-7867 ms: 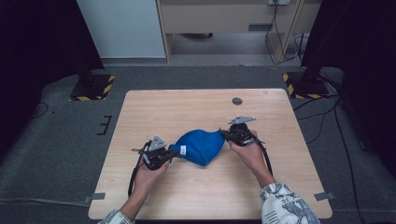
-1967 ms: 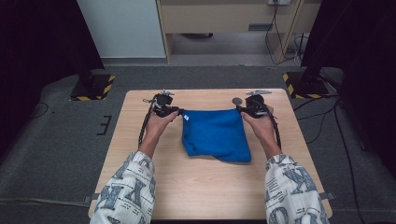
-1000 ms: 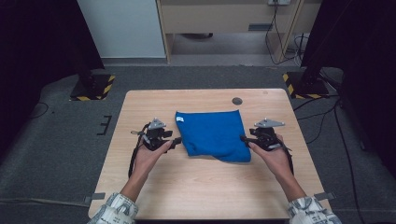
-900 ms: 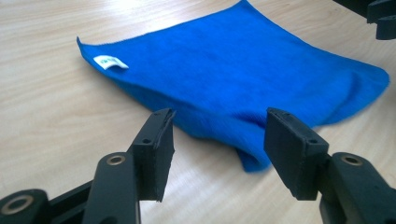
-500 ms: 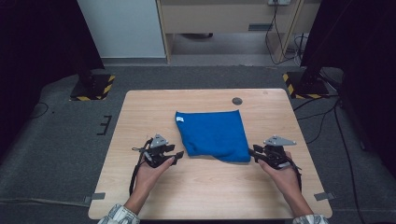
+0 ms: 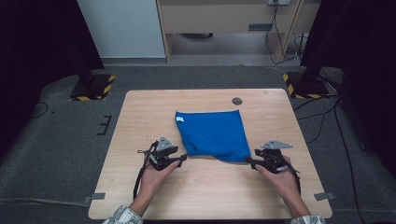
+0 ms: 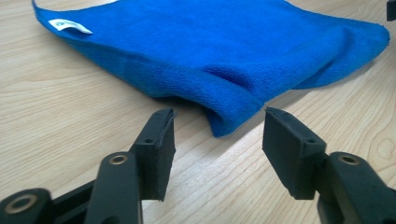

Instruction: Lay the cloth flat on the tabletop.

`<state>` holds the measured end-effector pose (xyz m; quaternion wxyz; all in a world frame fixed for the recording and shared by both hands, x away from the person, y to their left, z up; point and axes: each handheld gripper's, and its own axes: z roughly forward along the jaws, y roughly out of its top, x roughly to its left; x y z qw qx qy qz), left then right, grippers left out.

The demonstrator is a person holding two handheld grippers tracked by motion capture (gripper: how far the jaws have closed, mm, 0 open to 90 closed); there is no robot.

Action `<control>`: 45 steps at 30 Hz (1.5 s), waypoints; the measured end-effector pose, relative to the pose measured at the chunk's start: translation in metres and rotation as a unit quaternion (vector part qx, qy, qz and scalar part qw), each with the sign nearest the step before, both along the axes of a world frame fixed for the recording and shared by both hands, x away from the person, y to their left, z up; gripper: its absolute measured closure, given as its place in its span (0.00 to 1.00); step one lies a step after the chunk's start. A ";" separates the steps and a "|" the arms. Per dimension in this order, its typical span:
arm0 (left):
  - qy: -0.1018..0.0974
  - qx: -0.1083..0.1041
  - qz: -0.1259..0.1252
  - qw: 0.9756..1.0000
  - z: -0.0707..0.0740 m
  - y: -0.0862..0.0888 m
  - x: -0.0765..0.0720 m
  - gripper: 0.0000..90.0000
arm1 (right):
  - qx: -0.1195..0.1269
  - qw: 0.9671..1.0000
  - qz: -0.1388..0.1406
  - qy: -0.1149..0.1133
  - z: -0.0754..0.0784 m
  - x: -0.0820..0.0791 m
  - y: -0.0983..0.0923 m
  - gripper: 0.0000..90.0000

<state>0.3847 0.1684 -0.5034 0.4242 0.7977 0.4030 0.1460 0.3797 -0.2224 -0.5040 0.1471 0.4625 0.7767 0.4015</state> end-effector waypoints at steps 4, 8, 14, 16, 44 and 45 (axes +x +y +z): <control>-0.003 0.006 -0.005 1.000 -0.002 -0.006 -0.001 0.46 | -0.004 1.000 0.004 0.012 -0.004 0.001 0.000 0.47; -0.004 0.013 -0.008 1.000 -0.005 -0.010 -0.001 0.45 | -0.010 1.000 0.014 0.018 -0.007 0.001 0.002 0.49; -0.003 0.015 -0.008 1.000 -0.006 -0.013 -0.001 0.46 | -0.016 0.999 0.023 0.030 -0.010 0.002 0.006 0.50; -0.003 0.015 -0.009 1.000 -0.007 -0.014 -0.001 0.46 | -0.016 0.999 0.023 0.032 -0.011 0.002 0.006 0.50; -0.006 0.042 -0.028 0.999 -0.012 -0.023 0.015 0.98 | -0.017 0.999 0.047 0.017 -0.006 0.007 0.012 0.99; -0.004 0.032 -0.025 0.999 -0.010 -0.020 0.016 0.98 | -0.015 0.999 0.047 0.014 -0.005 0.008 0.011 0.99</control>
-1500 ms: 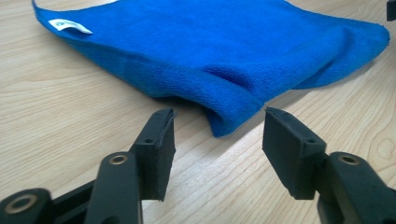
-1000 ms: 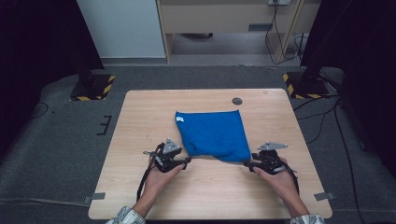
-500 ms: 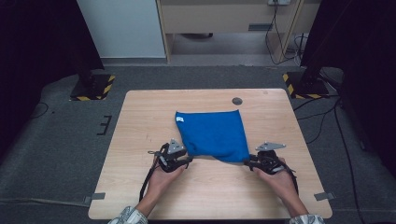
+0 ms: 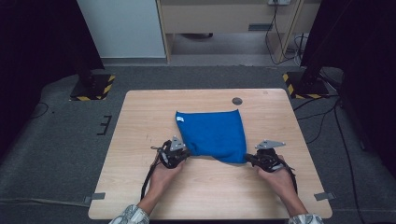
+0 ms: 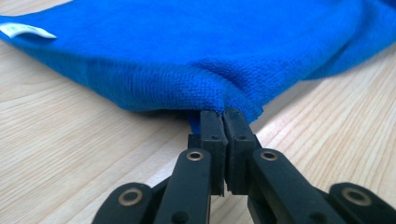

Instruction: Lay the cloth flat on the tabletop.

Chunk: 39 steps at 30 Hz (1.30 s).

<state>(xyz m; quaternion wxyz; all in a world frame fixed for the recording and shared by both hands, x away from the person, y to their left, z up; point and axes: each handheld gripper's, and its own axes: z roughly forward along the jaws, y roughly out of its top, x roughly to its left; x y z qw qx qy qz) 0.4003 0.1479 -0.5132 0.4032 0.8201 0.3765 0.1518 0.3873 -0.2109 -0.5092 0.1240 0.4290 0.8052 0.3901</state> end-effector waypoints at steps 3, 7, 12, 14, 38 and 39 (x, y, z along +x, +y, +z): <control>0.000 -0.019 0.005 1.000 0.007 0.008 0.000 0.98 | 0.000 1.000 -0.003 -0.009 0.005 0.003 -0.001 0.99; 0.007 -0.039 0.017 0.999 0.013 0.018 0.000 0.98 | -0.004 1.000 -0.002 -0.019 0.017 0.005 -0.001 0.99; 0.014 -0.031 0.030 0.999 0.016 0.029 0.010 0.98 | -0.010 1.000 -0.011 -0.017 0.024 0.020 -0.004 0.99; 0.020 -0.023 0.036 0.999 0.013 0.032 0.017 0.98 | -0.015 1.000 -0.014 -0.009 0.023 0.029 -0.003 0.99; 0.014 -0.020 0.069 0.997 0.001 0.057 0.028 0.66 | -0.004 1.000 -0.022 -0.014 0.004 0.046 0.009 0.63; 0.012 -0.022 0.068 0.997 0.003 0.059 0.024 0.65 | -0.002 1.000 -0.024 -0.015 0.005 0.044 0.008 0.60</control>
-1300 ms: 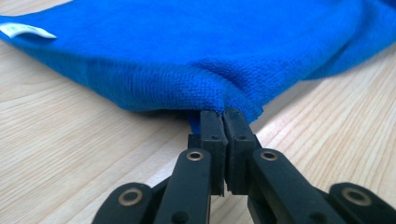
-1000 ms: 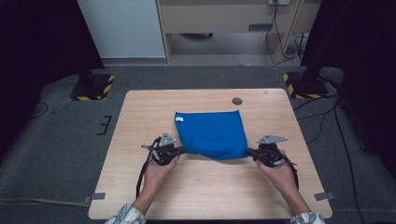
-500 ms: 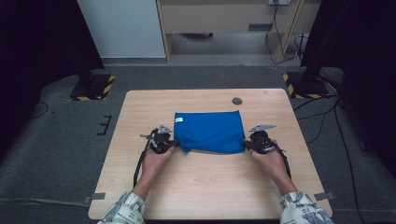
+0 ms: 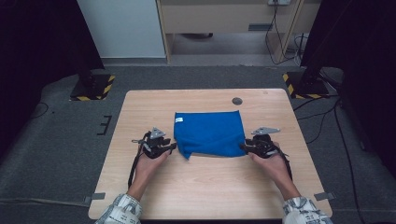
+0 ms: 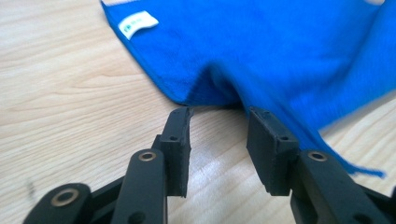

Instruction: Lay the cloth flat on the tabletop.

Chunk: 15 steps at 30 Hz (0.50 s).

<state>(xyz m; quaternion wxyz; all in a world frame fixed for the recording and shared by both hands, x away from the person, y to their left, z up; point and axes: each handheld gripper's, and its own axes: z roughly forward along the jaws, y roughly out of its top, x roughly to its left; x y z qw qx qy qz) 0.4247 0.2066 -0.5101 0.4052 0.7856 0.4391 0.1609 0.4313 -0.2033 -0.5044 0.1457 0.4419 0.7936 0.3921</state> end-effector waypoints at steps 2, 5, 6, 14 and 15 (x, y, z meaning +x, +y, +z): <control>-0.003 0.001 -0.002 1.000 0.003 0.000 -0.008 0.62 | 0.001 1.000 -0.001 -0.003 0.000 -0.005 -0.004 0.55; -0.011 -0.004 -0.007 1.000 0.008 -0.001 -0.023 0.59 | 0.006 1.000 -0.006 -0.004 0.000 -0.014 -0.010 0.51; -0.013 -0.006 -0.007 1.000 0.010 -0.002 -0.026 0.58 | 0.006 1.000 -0.006 -0.003 0.000 -0.017 -0.012 0.50; -0.024 -0.007 -0.007 1.000 0.015 -0.006 -0.049 0.53 | 0.022 1.000 -0.014 -0.002 0.001 -0.031 -0.027 0.48; -0.023 -0.004 -0.009 1.000 0.014 -0.008 -0.051 0.53 | 0.022 1.000 -0.014 -0.001 0.001 -0.033 -0.028 0.48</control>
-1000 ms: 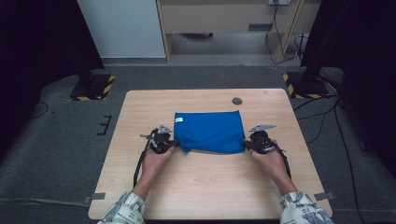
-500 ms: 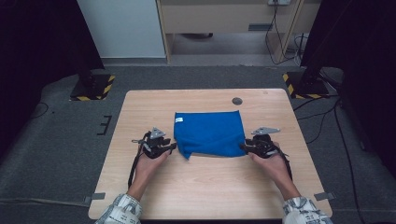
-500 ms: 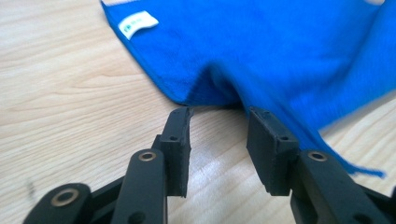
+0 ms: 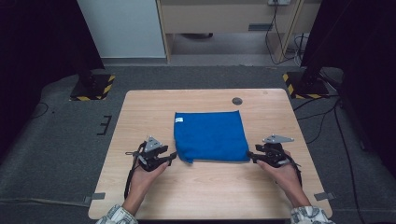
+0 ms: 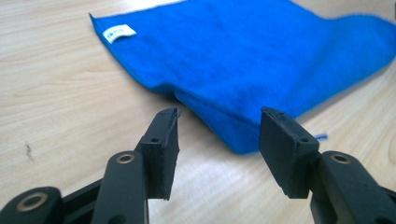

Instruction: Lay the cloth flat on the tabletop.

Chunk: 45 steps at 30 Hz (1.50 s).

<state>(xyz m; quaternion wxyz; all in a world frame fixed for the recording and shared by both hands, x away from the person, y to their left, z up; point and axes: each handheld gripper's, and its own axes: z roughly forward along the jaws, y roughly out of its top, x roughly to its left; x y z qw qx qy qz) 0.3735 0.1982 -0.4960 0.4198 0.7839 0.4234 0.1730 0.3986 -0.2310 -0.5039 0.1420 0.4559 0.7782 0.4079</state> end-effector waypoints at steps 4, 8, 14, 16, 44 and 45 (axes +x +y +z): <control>0.002 0.003 -0.002 1.000 -0.002 -0.014 -0.005 0.50 | -0.011 1.000 0.016 0.006 -0.005 -0.010 -0.001 0.48; 0.000 0.009 -0.006 1.000 -0.004 -0.025 -0.008 0.46 | -0.025 0.999 0.033 0.015 -0.011 -0.015 0.004 0.48; 0.005 0.015 -0.014 1.000 -0.008 -0.037 -0.012 0.42 | -0.029 0.999 0.041 0.017 -0.014 -0.012 0.009 0.55; 0.003 0.018 -0.016 1.000 -0.008 -0.040 -0.013 0.42 | -0.024 0.999 0.044 0.019 -0.013 -0.013 0.010 0.61; 0.011 0.066 -0.010 0.998 -0.023 -0.051 -0.008 0.53 | 0.005 0.997 0.080 0.005 0.003 -0.012 0.025 0.99; 0.011 0.067 -0.011 0.998 -0.024 -0.051 -0.007 0.59 | 0.005 0.997 0.078 0.003 0.003 -0.012 0.025 0.99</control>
